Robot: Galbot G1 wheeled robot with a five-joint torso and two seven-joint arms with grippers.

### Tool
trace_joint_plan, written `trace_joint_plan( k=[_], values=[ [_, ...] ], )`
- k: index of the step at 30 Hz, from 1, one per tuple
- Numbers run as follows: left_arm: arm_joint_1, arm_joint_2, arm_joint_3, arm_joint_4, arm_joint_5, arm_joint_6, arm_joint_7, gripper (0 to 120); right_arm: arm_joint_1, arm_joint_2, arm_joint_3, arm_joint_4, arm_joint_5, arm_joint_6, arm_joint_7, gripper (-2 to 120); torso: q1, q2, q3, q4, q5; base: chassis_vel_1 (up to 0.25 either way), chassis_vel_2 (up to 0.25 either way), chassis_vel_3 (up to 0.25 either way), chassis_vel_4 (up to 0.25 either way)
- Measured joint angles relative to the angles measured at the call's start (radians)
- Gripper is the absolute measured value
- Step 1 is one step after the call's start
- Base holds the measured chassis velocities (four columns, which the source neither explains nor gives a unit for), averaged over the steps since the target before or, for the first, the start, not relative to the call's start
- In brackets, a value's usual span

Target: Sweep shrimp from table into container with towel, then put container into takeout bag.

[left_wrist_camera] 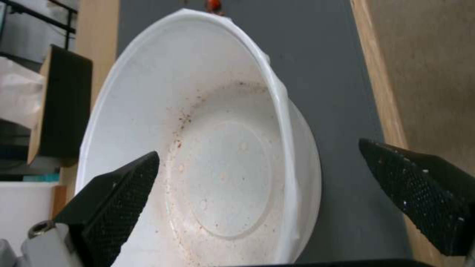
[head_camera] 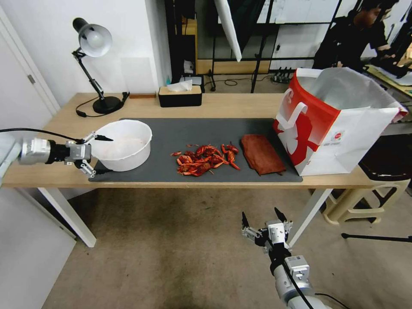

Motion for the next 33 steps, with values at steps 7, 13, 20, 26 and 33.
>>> trace_joint_plan(
  k=[7,13,20,26,33],
  values=[
    [-0.136,-0.012,0.123,0.049,0.079,-0.053,0.044,100,-0.01,0.0,-0.005,-0.004,-0.021,0.008,0.002,100,0.0,0.0,0.0,0.0001,0.0001,0.0,0.0,0.0,0.0],
    [-0.227,-0.028,0.198,0.085,0.117,-0.078,0.091,100,-0.014,0.0,-0.005,-0.007,-0.028,0.013,0.008,100,0.0,0.0,0.0,-0.0002,0.0006,0.0,0.0,0.0,0.0],
    [-0.259,-0.051,0.259,0.1,0.158,-0.098,0.121,100,-0.022,0.0,-0.006,-0.013,-0.038,0.022,0.017,100,0.0,0.0,0.0,0.0003,0.0001,0.0,0.0,0.0,0.0],
    [-0.284,-0.07,0.291,0.123,0.192,-0.113,0.121,85,-0.031,0.0,-0.017,-0.017,-0.053,0.03,0.019,100,0.0,0.0,0.0,0.0,0.0001,0.0,0.0,0.0,0.0],
    [-0.302,-0.074,0.301,0.145,0.204,-0.133,0.136,59,-0.041,0.0,-0.027,-0.017,-0.07,0.036,0.022,100,0.0,0.0,0.0,0.0001,0.0001,0.0,0.0,0.0,0.0]
  ],
)
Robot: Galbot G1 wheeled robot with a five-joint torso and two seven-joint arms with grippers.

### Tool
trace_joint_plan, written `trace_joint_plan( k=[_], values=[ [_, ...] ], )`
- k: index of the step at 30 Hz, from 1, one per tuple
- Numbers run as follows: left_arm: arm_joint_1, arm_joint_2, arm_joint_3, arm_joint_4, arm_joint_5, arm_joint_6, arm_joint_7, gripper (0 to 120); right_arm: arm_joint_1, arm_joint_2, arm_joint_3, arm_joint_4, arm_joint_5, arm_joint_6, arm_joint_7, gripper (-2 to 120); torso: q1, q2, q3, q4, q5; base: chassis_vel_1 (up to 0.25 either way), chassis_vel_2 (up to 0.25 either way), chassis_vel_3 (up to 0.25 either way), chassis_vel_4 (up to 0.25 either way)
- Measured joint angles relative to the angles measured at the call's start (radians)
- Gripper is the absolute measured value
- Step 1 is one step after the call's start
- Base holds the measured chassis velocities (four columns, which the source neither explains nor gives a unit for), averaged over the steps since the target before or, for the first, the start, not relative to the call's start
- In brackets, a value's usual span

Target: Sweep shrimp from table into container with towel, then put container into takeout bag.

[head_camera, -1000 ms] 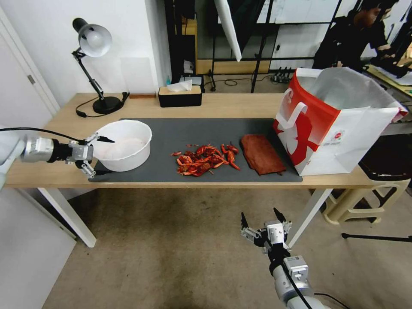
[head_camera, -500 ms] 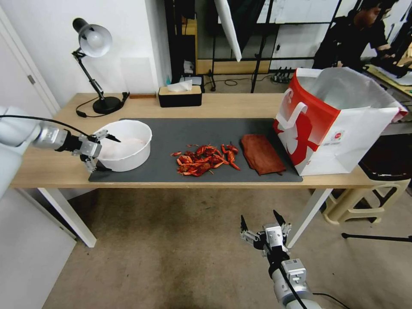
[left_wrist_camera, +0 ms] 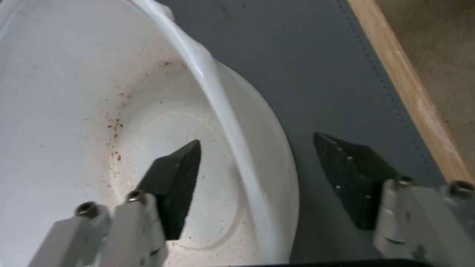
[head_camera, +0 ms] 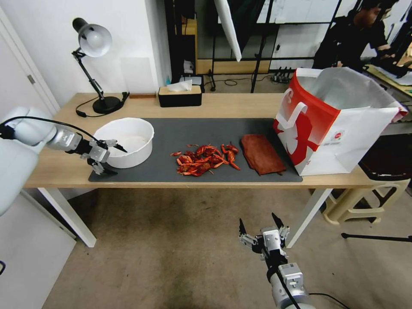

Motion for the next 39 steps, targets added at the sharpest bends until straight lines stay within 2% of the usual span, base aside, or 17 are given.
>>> trace_joint_plan(
  k=[1,2,5,6,8,10,14,17,20,24,27,28,31,32,35,36,39],
  values=[
    [0.0,0.0,0.0,0.005,0.0,-0.003,0.006,54,-0.001,0.0,0.0,0.001,-0.002,0.001,0.001,100,0.0,0.0,0.0,0.0001,-0.0001,0.0,0.0,0.0,0.0],
    [0.0,0.0,0.0,0.005,0.0,-0.003,0.006,54,-0.001,0.0,0.0,0.001,-0.002,0.001,0.001,100,0.0,0.0,0.0,0.0001,-0.0001,0.0,0.0,0.0,0.0],
    [0.002,-0.004,-0.002,0.012,0.0,-0.009,0.015,39,-0.004,0.0,0.0,0.004,-0.004,0.003,0.002,100,0.0,0.0,0.0,0.0001,0.0003,0.0,0.0,0.0,0.0],
    [0.002,-0.004,-0.002,0.012,0.0,-0.009,0.015,39,-0.004,0.0,0.0,0.004,-0.004,0.003,0.002,100,0.0,0.0,0.0,0.0001,0.0003,0.0,0.0,0.0,0.0],
    [0.01,-0.006,-0.004,0.013,-0.001,-0.012,0.013,29,-0.007,0.0,-0.001,0.005,-0.006,0.003,0.003,100,0.0,0.0,0.0,0.0001,0.0,0.0,0.0,0.0,0.0],
    [0.011,-0.006,-0.005,0.013,-0.001,-0.013,0.012,27,-0.008,0.0,-0.002,0.005,-0.007,0.003,0.003,100,0.0,0.0,0.0,0.0001,0.0002,0.0,0.0,0.0,0.0],
    [0.032,-0.002,-0.011,0.005,0.004,-0.022,0.004,6,-0.014,0.0,-0.013,0.005,-0.017,0.008,0.004,100,0.0,0.0,0.0,-0.0003,-0.0006,0.0,0.0,0.0,0.0],
    [0.045,0.009,-0.025,-0.007,0.001,-0.025,-0.004,0,-0.015,0.0,-0.017,0.004,-0.021,0.01,0.005,100,0.0,0.0,0.0,-0.0004,-0.0002,0.0,0.0,0.0,0.0],
    [0.056,0.022,-0.038,-0.02,-0.003,-0.029,-0.008,0,-0.018,0.0,-0.02,0.004,-0.022,0.011,0.006,100,0.0,0.0,0.0,0.0003,-0.0003,0.0,0.0,0.0,0.0],
    [0.079,0.039,-0.067,-0.045,-0.013,-0.034,-0.012,0,-0.02,0.0,-0.023,0.005,-0.024,0.012,0.007,100,0.0,0.0,0.0,0.0,-0.0002,0.0,0.0,0.0,0.0],
    [0.132,0.074,-0.114,-0.105,-0.038,-0.043,-0.02,0,-0.022,0.0,-0.024,0.009,-0.026,0.012,0.007,100,0.0,0.0,0.0,-0.0001,-0.0001,0.0,0.0,0.0,0.0],
    [0.132,0.074,-0.114,-0.105,-0.038,-0.043,-0.02,0,-0.022,0.0,-0.024,0.009,-0.026,0.012,0.007,100,0.0,0.0,0.0,-0.0001,-0.0001,0.0,0.0,0.0,0.0],
    [0.203,0.118,-0.171,-0.192,-0.059,-0.07,-0.038,0,-0.023,0.0,-0.025,0.014,-0.026,0.012,0.007,100,0.0,0.0,0.0,0.0003,-0.0002,0.0,0.0,0.0,0.0],
    [0.203,0.118,-0.171,-0.192,-0.059,-0.07,-0.038,0,-0.023,0.0,-0.025,0.014,-0.026,0.012,0.007,100,0.0,0.0,0.0,0.0003,-0.0002,0.0,0.0,0.0,0.0],
    [0.298,0.174,-0.225,-0.325,-0.093,-0.1,-0.055,0,-0.023,0.0,-0.022,0.018,-0.023,0.011,0.006,100,0.0,0.0,0.0,0.0002,-0.0001,0.0,0.0,0.0,0.0],
    [0.298,0.174,-0.225,-0.325,-0.093,-0.1,-0.055,0,-0.023,0.0,-0.022,0.018,-0.023,0.011,0.006,100,0.0,0.0,0.0,0.0002,-0.0001,0.0,0.0,0.0,0.0],
    [0.437,0.217,-0.285,-0.508,-0.104,-0.141,-0.062,0,-0.021,0.0,-0.013,0.02,-0.015,0.009,0.005,100,0.0,0.0,0.0,0.0002,0.0001,0.0,0.0,0.0,0.0]
  ],
)
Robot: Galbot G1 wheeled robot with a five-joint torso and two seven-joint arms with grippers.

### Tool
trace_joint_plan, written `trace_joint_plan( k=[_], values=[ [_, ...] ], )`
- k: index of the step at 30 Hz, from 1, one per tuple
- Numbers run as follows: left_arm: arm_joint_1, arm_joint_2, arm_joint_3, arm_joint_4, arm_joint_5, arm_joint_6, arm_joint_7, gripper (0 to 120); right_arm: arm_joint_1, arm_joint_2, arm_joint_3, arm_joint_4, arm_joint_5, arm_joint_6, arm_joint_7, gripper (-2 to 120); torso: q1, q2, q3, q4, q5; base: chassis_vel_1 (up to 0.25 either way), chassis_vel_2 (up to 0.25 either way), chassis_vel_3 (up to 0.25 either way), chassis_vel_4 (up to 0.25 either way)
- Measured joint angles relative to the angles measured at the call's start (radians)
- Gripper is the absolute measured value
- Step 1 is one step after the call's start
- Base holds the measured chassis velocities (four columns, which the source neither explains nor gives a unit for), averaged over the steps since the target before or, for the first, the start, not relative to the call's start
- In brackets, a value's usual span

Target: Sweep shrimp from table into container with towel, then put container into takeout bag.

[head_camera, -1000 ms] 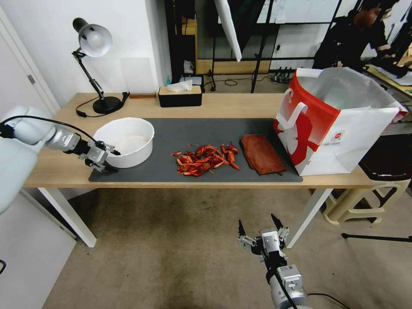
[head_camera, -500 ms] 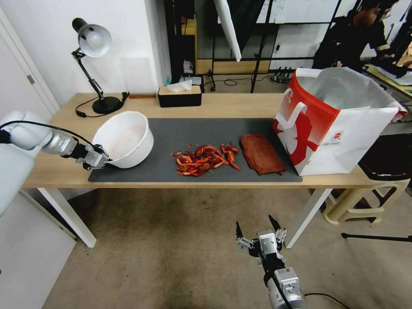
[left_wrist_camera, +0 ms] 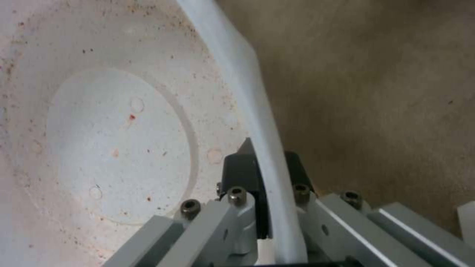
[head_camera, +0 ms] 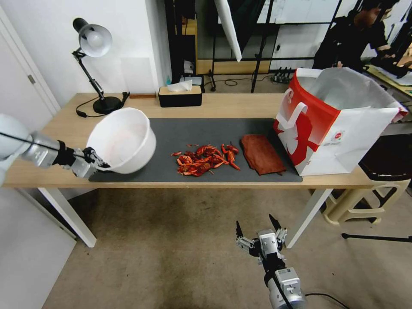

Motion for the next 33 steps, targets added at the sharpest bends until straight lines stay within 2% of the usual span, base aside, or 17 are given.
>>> trace_joint_plan(
  k=[1,4,6,7,9,10,12,14,15,17,25,28,29,33],
  values=[
    [0.0,0.0,0.0,0.0,0.0,0.0,0.0,0,0.0,0.0,0.0,0.0,0.0,0.0,0.0,100,0.0,0.0,0.0,0.0,0.0,0.0,0.0,0.0,0.0],
    [0.104,0.004,-0.037,-0.14,0.05,-0.05,-0.006,0,0.003,0.0,0.01,0.001,0.011,-0.003,0.0,100,0.0,0.0,0.0,-0.0002,0.0,0.0,0.0,0.0,0.0],
    [0.114,0.002,-0.039,-0.156,0.064,-0.057,-0.006,0,0.004,0.0,0.012,0.002,0.013,-0.004,0.0,100,0.0,0.0,0.0,-0.0001,0.0,0.0,0.0,0.0,0.0],
    [0.157,-0.009,-0.043,-0.22,0.129,-0.083,-0.012,0,0.005,0.0,0.019,0.005,0.02,-0.007,-0.001,100,0.0,0.0,0.0,-0.0002,0.0,0.0,0.0,0.0,0.0],
    [0.197,-0.016,-0.039,-0.272,0.184,-0.099,-0.027,0,0.006,0.0,0.023,0.01,0.026,-0.01,-0.001,100,0.0,0.0,0.0,-0.0004,0.0002,0.0,0.0,0.0,0.0],
    [0.197,-0.016,-0.039,-0.272,0.184,-0.099,-0.027,0,0.006,0.0,0.023,0.01,0.026,-0.01,-0.001,100,0.0,0.0,0.0,-0.0004,0.0002,0.0,0.0,0.0,0.0],
    [0.243,-0.028,-0.021,-0.326,0.247,-0.114,-0.039,0,0.007,0.0,0.027,0.014,0.031,-0.013,-0.001,100,0.0,0.0,0.0,-0.0002,0.0001,0.0,0.0,0.0,0.0],
    [0.26,-0.034,-0.012,-0.341,0.274,-0.119,-0.045,0,0.007,0.0,0.028,0.015,0.032,-0.014,-0.001,100,0.0,0.0,0.0,-0.0002,0.0001,0.0,0.0,0.0,0.0],
    [0.284,-0.047,0.002,-0.357,0.323,-0.13,-0.053,0,0.008,0.0,0.029,0.017,0.034,-0.015,-0.001,100,0.0,0.0,0.0,-0.0001,-0.0001,0.0,0.0,0.0,0.0],
    [0.308,-0.078,0.025,-0.362,0.409,-0.155,-0.06,0,0.008,0.0,0.031,0.021,0.036,-0.015,-0.002,100,0.0,0.0,0.0,-0.0002,-0.0001,0.0,0.0,0.0,0.0],
    [0.344,-0.124,0.066,-0.305,0.507,-0.189,-0.061,0,0.006,0.0,0.037,0.028,0.043,-0.017,-0.001,100,0.0,0.0,0.0,0.0,0.0,0.0,0.0,0.0,0.0],
    [0.327,-0.159,0.11,-0.252,0.554,-0.2,-0.06,0,0.0,0.0,0.04,0.043,0.045,-0.018,-0.002,100,0.0,0.0,0.0,-0.0001,-0.0002,0.0,0.0,0.0,0.0],
    [0.327,-0.159,0.11,-0.252,0.554,-0.2,-0.06,0,0.0,0.0,0.04,0.043,0.045,-0.018,-0.002,100,0.0,0.0,0.0,-0.0001,-0.0002,0.0,0.0,0.0,0.0],
    [0.272,-0.201,0.187,-0.198,0.6,-0.207,-0.057,0,-0.011,0.0,0.042,0.072,0.046,-0.018,-0.002,100,0.0,0.0,0.0,-0.0001,0.0,0.0,0.0,0.0,0.0]
  ],
)
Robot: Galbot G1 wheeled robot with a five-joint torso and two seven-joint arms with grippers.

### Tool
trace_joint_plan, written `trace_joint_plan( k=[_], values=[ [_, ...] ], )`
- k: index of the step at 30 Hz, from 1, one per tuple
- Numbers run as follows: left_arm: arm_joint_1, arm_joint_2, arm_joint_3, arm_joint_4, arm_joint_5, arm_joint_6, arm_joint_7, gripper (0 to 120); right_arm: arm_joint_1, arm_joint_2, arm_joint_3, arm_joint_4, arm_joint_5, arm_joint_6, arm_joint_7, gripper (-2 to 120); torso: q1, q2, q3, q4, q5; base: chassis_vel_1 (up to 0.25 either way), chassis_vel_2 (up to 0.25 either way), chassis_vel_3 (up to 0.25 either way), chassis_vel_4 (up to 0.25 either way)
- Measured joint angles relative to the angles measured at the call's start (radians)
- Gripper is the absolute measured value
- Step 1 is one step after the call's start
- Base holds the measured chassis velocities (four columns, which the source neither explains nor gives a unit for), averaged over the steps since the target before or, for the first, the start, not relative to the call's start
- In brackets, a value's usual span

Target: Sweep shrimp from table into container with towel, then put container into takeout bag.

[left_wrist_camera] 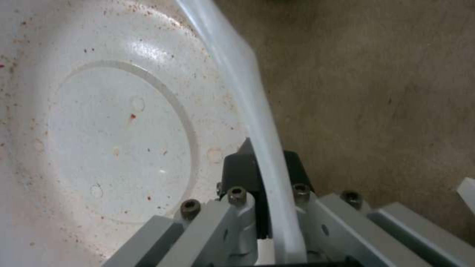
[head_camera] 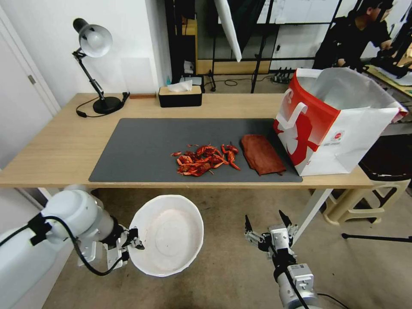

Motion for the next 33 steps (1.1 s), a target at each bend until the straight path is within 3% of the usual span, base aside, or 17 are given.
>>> trace_joint_plan(
  k=[5,8,15,20,25,33],
  values=[
    [-0.055,-0.042,0.062,0.053,0.027,-0.007,0.001,0,-0.009,0.0,0.007,0.035,0.002,0.0,-0.001,100,0.0,0.0,0.0,-0.0002,0.0,0.0,0.0,0.0,0.0],
    [-0.115,-0.084,0.121,0.129,0.051,-0.015,-0.004,0,-0.014,0.0,0.02,0.077,0.024,0.002,-0.004,100,0.0,0.0,0.0,-0.0003,0.0001,0.0,0.0,0.0,0.0],
    [-0.173,-0.123,0.183,0.203,0.066,-0.018,-0.012,0,0.023,0.0,0.052,0.114,0.096,0.053,-0.055,100,0.0,0.0,0.0,0.0,0.0,0.0,0.0,0.0,0.0],
    [-0.22,-0.149,0.215,0.243,0.07,-0.017,-0.013,0,0.083,-0.004,0.079,0.107,0.151,0.065,-0.119,100,0.0,0.0,0.0,-0.0001,0.0,0.0,0.0,0.0,0.0],
    [-0.279,-0.169,0.241,0.286,0.073,-0.017,-0.015,0,0.177,-0.053,0.101,0.065,0.245,0.065,-0.185,100,0.0,0.0,0.0,-0.0002,0.0002,0.0,0.0,0.0,0.0],
    [-0.326,-0.176,0.274,0.302,0.074,-0.016,-0.021,0,0.324,-0.134,0.087,-0.053,0.309,0.035,-0.185,100,0.0,0.0,0.0,-0.0001,0.0002,0.0,0.0,0.0,0.0]
  ],
)
